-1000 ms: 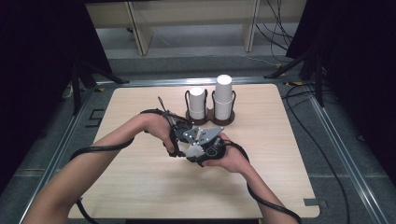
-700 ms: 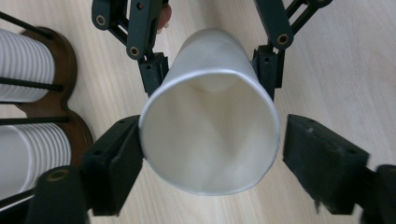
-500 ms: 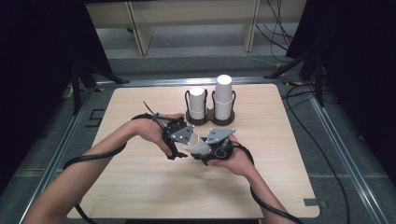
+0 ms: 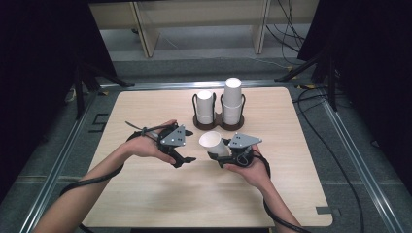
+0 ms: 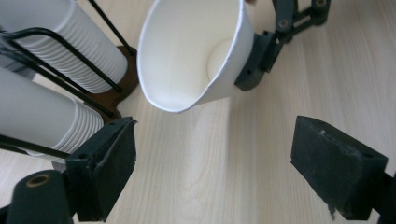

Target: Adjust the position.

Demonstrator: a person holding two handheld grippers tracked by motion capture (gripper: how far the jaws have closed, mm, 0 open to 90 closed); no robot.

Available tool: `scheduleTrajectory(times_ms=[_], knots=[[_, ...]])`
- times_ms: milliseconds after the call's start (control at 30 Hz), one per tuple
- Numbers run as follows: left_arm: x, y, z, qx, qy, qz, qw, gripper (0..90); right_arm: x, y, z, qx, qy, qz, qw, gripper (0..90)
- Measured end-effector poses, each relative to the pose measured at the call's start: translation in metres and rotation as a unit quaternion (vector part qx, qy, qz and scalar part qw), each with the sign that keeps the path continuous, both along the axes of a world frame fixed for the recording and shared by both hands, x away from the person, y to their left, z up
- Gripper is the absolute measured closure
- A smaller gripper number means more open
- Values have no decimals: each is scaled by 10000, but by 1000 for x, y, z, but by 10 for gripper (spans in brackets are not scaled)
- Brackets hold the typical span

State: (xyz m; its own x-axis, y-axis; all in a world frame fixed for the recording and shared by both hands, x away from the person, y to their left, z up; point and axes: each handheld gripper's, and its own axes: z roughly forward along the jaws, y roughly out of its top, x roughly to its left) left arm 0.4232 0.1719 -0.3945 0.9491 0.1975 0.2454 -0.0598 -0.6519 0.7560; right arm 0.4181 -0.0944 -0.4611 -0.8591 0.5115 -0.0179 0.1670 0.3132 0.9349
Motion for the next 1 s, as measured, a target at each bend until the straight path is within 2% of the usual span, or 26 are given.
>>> scheduleTrajectory(times_ms=[33,67,100,167,200,233,333,367,400,433,467,500,533,567,633,667,700,733,833,867,900,933,967,1000], knots=[[-1,1,-2,-174,46,77,9998,139,0,-1,-1,43,-47,-47,10000,345],[-3,3,-4,-427,116,225,9988,137,0,-1,-2,104,-11,-32,9999,345],[-4,5,-6,-585,186,320,9976,137,-1,0,-3,184,-17,-26,9998,345],[-8,6,-11,-948,340,604,9931,134,-2,-1,-3,117,-73,-127,9998,343],[-9,6,-13,-1128,428,634,9907,135,-3,-1,-3,142,28,-177,9997,341],[-12,7,-14,-1260,453,721,9884,131,-3,-1,-3,178,32,-198,9996,341],[-19,8,-19,-1766,578,1064,9768,129,-2,-1,-3,311,-78,-314,9990,340],[-22,9,-21,-1880,605,1163,9734,127,-2,-1,-3,402,-24,-268,9988,340],[-23,9,-24,-1973,586,1220,9710,125,-2,-1,-3,428,-44,-312,9986,340],[-25,9,-26,-2050,541,1254,9692,121,-4,-1,-3,403,31,-407,9984,340],[-26,8,-29,-2192,483,1308,9657,116,-2,0,-5,469,-16,-352,9983,340],[-26,8,-32,-2334,482,1386,9612,115,-3,0,-5,451,-42,-485,9978,340],[-28,8,-33,-2369,497,1505,9585,117,-3,1,-5,442,-33,-467,9979,339],[-30,8,-34,-2494,579,1659,9523,118,-3,1,-6,469,-18,-454,9979,338],[-30,6,-35,-2590,684,1681,9487,116,-3,3,-6,489,103,-503,9975,337],[-28,4,-36,-2724,715,1667,9449,112,-3,4,-6,530,101,-524,9972,337],[-29,2,-35,-2713,766,1734,9436,111,-1,4,-7,569,-14,-537,9969,337],[-28,0,-34,-2759,789,1738,9420,110,-1,4,-6,512,5,-571,9971,337],[-26,-6,-33,-2762,841,1798,9404,99,-1,6,-5,581,70,-593,9965,337],[-24,-8,-34,-2824,892,1824,9376,92,-1,7,-5,584,60,-602,9965,337],[-22,-10,-34,-2846,910,1854,9361,89,0,8,-6,616,-63,-619,9962,337],[-21,-11,-35,-2826,929,1905,9355,88,1,9,-7,606,-58,-594,9964,337],[-19,-12,-36,-2884,971,1938,9327,83,1,9,-7,562,-93,-593,9966,337],[-17,-14,-37,-2882,1031,1993,9309,81,1,10,-8,557,-159,-647,9962,337]])
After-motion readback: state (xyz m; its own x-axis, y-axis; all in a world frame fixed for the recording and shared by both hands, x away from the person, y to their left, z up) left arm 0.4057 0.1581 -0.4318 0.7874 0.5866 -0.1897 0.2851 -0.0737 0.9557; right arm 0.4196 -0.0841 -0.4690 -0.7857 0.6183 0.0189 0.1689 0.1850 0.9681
